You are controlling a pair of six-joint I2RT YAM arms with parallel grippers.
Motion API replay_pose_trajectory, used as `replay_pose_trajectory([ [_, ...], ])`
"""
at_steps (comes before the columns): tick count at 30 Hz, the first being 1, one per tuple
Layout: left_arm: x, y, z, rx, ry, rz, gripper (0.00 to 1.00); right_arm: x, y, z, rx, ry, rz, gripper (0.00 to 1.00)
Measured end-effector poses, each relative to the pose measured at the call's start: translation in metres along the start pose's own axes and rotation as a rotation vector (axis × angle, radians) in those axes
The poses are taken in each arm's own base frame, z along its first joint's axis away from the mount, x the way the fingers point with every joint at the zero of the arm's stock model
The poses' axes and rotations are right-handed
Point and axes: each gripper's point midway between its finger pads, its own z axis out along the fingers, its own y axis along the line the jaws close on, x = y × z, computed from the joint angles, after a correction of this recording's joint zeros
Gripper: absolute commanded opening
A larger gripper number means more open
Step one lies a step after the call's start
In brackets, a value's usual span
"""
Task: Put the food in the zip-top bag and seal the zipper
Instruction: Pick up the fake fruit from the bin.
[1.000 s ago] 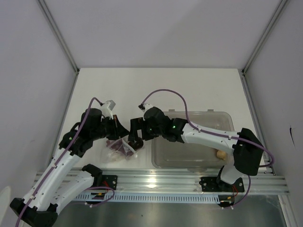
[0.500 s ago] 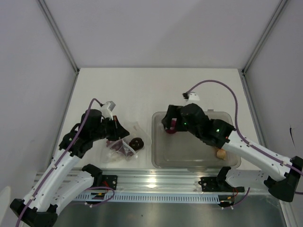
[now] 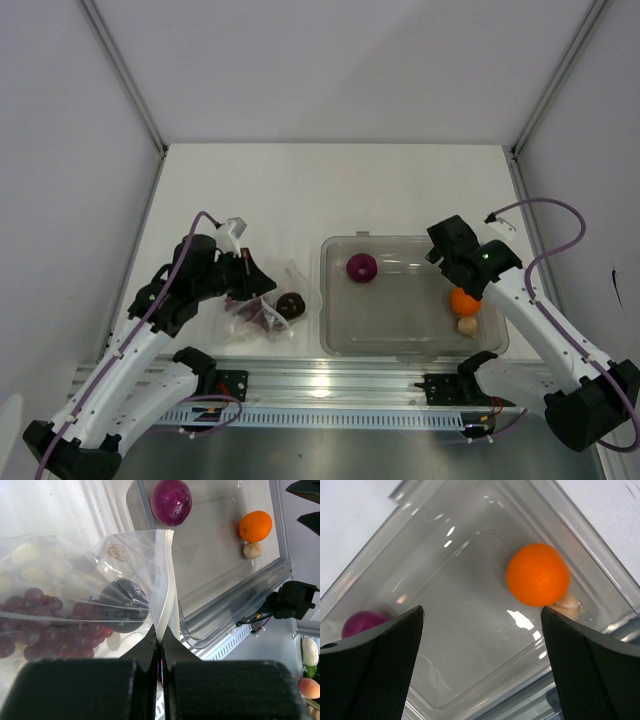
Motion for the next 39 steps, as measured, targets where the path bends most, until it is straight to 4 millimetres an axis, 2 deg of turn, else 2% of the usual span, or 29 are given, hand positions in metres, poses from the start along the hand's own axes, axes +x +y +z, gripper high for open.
replay_pose_trajectory([
  [9, 0.002, -0.002, 0.002, 0.020, 0.005, -0.004, 0.01, 0.009, -0.053, 0.018, 0.184, -0.005, 0.235, 0.99],
  [16, 0.002, -0.003, 0.002, 0.024, 0.006, -0.006, 0.00, 0.006, -0.070, 0.029, 0.273, -0.006, 0.315, 0.99],
  [24, 0.003, -0.007, 0.006, 0.064, -0.005, -0.036, 0.01, 0.028, -0.096, 0.043, 0.363, 0.047, 0.315, 1.00],
  [29, 0.008, -0.008, 0.013, 0.100, 0.000, -0.047, 0.01, 0.039, -0.099, 0.049, 0.347, 0.076, 0.281, 0.99],
  [39, 0.011, -0.011, 0.022, 0.148, 0.012, -0.038, 0.01, 0.046, -0.078, 0.055, 0.234, 0.139, 0.241, 0.98],
])
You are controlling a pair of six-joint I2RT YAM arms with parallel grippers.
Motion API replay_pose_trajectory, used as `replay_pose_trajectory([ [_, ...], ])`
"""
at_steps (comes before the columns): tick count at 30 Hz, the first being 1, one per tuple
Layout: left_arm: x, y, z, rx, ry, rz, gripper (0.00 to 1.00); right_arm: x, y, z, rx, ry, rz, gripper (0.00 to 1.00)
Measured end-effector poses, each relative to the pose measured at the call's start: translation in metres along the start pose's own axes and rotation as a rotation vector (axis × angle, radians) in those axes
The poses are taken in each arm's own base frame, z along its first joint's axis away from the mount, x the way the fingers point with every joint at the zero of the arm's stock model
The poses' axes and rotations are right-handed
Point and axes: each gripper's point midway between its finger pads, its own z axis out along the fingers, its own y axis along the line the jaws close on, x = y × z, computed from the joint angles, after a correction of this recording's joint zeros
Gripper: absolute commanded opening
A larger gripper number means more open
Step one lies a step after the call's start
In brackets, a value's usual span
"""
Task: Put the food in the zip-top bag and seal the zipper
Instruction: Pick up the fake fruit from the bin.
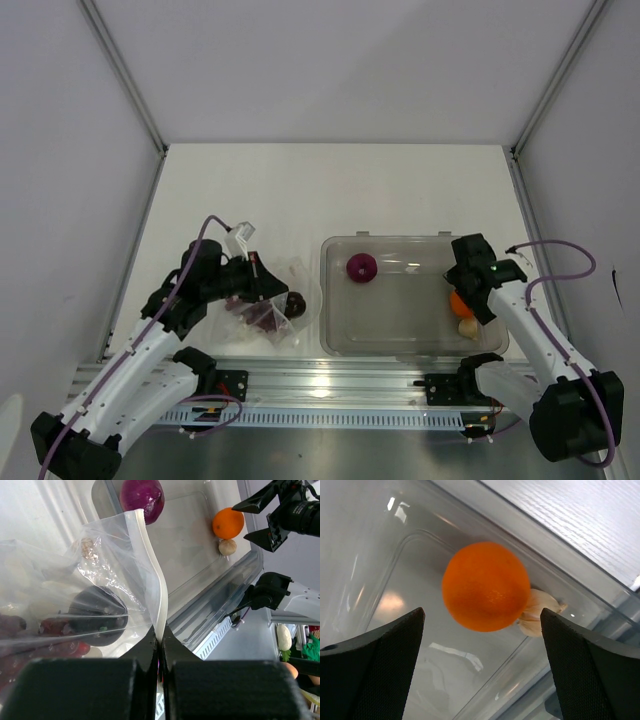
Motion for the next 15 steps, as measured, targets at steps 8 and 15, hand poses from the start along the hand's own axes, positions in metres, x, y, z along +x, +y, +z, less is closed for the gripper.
replay_pose_trajectory([
  [8, 0.000, -0.002, 0.001, 0.020, 0.000, -0.002, 0.01, 0.004, 0.016, 0.009, -0.031, 0.019, -0.050, 0.98],
  [15, 0.000, -0.003, 0.001, 0.021, -0.002, -0.007, 0.01, 0.009, 0.018, 0.019, -0.037, 0.024, -0.063, 0.97],
])
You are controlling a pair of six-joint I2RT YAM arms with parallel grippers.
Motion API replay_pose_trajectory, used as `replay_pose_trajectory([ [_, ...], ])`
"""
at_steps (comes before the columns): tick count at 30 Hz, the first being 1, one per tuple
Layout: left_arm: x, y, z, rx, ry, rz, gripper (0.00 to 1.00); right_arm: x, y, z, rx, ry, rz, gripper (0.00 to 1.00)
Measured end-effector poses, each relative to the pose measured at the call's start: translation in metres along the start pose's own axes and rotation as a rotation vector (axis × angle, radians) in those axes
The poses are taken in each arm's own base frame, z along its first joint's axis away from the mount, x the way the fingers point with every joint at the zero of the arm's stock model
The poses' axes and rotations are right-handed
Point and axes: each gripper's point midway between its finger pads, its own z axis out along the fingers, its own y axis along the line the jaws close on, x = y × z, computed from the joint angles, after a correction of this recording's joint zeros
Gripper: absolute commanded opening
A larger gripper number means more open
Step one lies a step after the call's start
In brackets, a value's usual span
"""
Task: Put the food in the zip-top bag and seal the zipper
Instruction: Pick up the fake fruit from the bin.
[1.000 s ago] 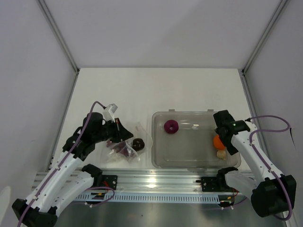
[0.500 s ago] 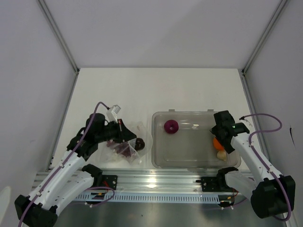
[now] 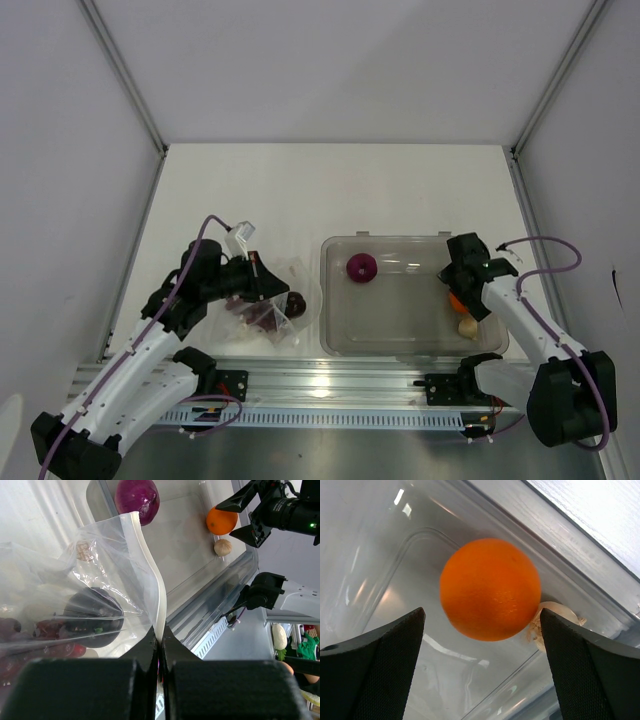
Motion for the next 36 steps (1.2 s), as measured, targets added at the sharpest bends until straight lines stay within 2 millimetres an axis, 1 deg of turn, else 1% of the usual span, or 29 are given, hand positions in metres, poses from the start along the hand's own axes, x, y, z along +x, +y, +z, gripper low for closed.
replay_pose_trajectory([
  [8, 0.001, 0.000, -0.001, 0.000, -0.001, 0.000, 0.01, 0.006, -0.009, 0.008, 0.023, 0.004, -0.005, 0.91],
  [10, 0.001, 0.000, -0.002, -0.002, 0.002, -0.001, 0.01, 0.005, -0.010, 0.009, 0.028, -0.003, -0.005, 0.86],
  [17, 0.003, 0.001, -0.002, -0.006, 0.007, -0.005, 0.00, 0.001, -0.009, 0.013, 0.040, -0.031, -0.008, 0.76],
  [20, 0.003, 0.001, -0.002, -0.008, 0.009, -0.006, 0.01, 0.000, -0.006, 0.015, 0.026, -0.040, -0.014, 0.65],
  [21, 0.003, 0.001, -0.002, -0.008, 0.008, -0.006, 0.01, 0.000, -0.006, 0.016, 0.020, -0.044, -0.015, 0.58],
  [23, 0.004, 0.002, -0.002, -0.010, 0.010, -0.008, 0.01, -0.001, -0.003, 0.017, 0.003, -0.052, -0.017, 0.49],
  [24, 0.004, 0.002, -0.002, -0.013, 0.011, -0.009, 0.01, -0.001, -0.002, 0.017, -0.004, -0.055, -0.021, 0.40],
  [25, 0.005, 0.003, -0.002, -0.016, 0.012, -0.010, 0.01, -0.002, -0.002, 0.017, -0.013, -0.057, -0.027, 0.36],
  [26, 0.005, 0.004, -0.003, -0.019, 0.014, -0.012, 0.01, -0.002, -0.001, 0.016, -0.024, -0.059, -0.032, 0.30],
  [27, 0.006, 0.004, -0.003, -0.022, 0.016, -0.014, 0.01, -0.001, 0.000, 0.016, -0.036, -0.059, -0.040, 0.19],
  [29, 0.007, 0.005, -0.003, -0.026, 0.019, -0.017, 0.01, -0.001, 0.002, 0.013, -0.064, -0.056, -0.057, 0.09],
  [30, 0.007, 0.005, -0.003, -0.028, 0.020, -0.018, 0.00, -0.001, 0.003, 0.011, -0.081, -0.056, -0.066, 0.00],
  [36, 0.009, 0.008, -0.003, -0.049, 0.033, -0.029, 0.01, -0.006, 0.012, -0.007, -0.192, -0.072, -0.115, 0.00],
])
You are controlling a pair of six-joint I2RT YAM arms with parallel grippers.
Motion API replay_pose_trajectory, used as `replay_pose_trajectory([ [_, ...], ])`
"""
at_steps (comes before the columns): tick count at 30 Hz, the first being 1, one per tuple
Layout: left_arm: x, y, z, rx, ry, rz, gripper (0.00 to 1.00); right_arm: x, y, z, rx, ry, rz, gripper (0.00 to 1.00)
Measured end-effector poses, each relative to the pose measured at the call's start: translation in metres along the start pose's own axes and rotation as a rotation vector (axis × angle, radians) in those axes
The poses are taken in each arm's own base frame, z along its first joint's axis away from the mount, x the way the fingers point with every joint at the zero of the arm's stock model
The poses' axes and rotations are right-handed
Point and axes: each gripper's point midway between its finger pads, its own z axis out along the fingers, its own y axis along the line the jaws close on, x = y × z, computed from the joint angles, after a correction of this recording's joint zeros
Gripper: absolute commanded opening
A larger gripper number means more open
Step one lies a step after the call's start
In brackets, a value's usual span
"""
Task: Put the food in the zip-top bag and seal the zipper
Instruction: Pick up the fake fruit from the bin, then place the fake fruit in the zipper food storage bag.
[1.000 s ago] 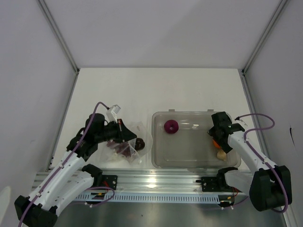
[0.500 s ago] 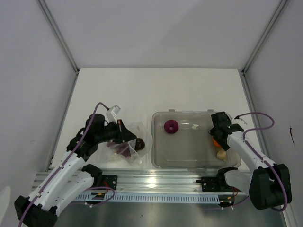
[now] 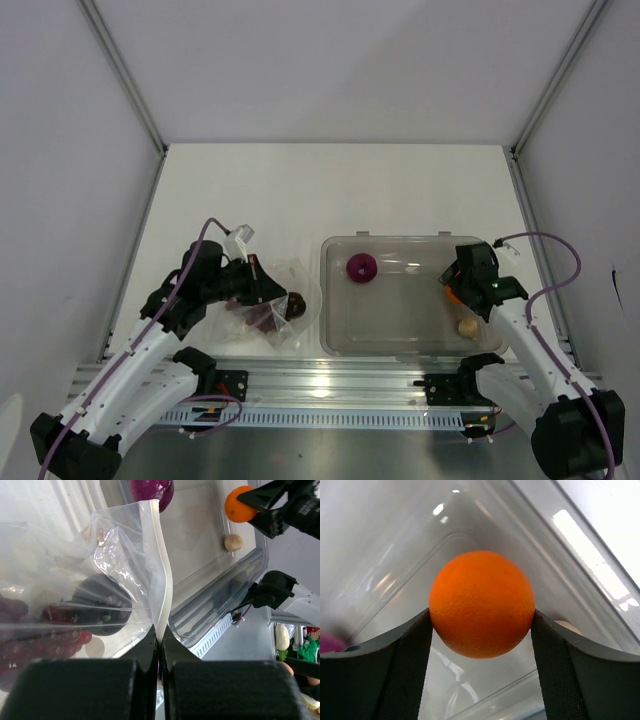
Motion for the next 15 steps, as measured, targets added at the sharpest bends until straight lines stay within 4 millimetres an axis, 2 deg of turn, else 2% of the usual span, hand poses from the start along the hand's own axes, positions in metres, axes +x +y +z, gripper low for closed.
replay_pose_trajectory([
  [4, 0.001, 0.001, -0.002, -0.015, 0.006, -0.007, 0.01, -0.005, 0.019, -0.021, -0.151, -0.011, -0.045, 0.00],
  [8, 0.000, 0.002, -0.004, -0.032, 0.005, -0.011, 0.01, -0.002, 0.053, -0.050, -0.353, 0.017, -0.125, 0.00],
  [12, 0.001, 0.004, -0.006, -0.049, 0.011, -0.018, 0.01, 0.011, 0.092, -0.081, -0.551, 0.089, -0.227, 0.00],
  [15, 0.001, 0.003, -0.008, -0.058, 0.016, -0.023, 0.01, 0.034, 0.124, -0.109, -0.694, 0.162, -0.335, 0.00],
])
